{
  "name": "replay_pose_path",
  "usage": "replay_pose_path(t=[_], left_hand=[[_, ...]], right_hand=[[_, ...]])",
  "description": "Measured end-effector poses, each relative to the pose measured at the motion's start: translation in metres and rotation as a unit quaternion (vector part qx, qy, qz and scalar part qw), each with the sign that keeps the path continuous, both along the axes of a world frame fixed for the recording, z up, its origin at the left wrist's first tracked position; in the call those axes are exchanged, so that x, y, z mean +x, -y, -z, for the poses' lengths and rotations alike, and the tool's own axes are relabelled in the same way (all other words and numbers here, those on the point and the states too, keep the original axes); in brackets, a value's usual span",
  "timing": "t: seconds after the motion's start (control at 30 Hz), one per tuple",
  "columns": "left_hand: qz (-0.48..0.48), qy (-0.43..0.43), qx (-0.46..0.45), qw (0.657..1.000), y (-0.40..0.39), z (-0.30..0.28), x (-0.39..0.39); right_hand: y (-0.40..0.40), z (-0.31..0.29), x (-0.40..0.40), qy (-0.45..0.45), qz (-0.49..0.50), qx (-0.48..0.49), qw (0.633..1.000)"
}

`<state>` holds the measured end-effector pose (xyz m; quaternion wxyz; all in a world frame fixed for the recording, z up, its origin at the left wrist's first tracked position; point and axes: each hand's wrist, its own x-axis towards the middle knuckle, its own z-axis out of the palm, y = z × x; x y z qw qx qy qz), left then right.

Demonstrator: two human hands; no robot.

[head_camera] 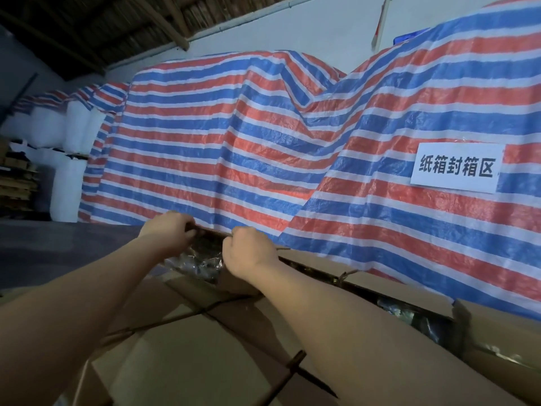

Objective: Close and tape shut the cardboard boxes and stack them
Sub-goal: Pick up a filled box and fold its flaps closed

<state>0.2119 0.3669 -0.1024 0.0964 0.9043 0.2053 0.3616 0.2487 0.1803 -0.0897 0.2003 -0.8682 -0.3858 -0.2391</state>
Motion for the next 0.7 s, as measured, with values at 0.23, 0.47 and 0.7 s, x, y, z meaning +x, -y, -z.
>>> replay_pose_path(t=[0.23, 0.47, 0.7], left_hand=[[0.057, 0.087, -0.125, 0.987, 0.02, -0.023, -0.039], [0.142, 0.087, -0.227, 0.959, 0.063, -0.081, -0.08], [0.273, 0.009, -0.254, 0.928, 0.105, -0.131, -0.128]], right_hand=[[0.025, -0.047, -0.039, -0.016, -0.003, 0.029, 0.999], [0.07, -0.092, -0.073, -0.086, -0.018, 0.106, 0.99], [0.138, -0.144, -0.088, -0.229, 0.015, 0.141, 0.963]])
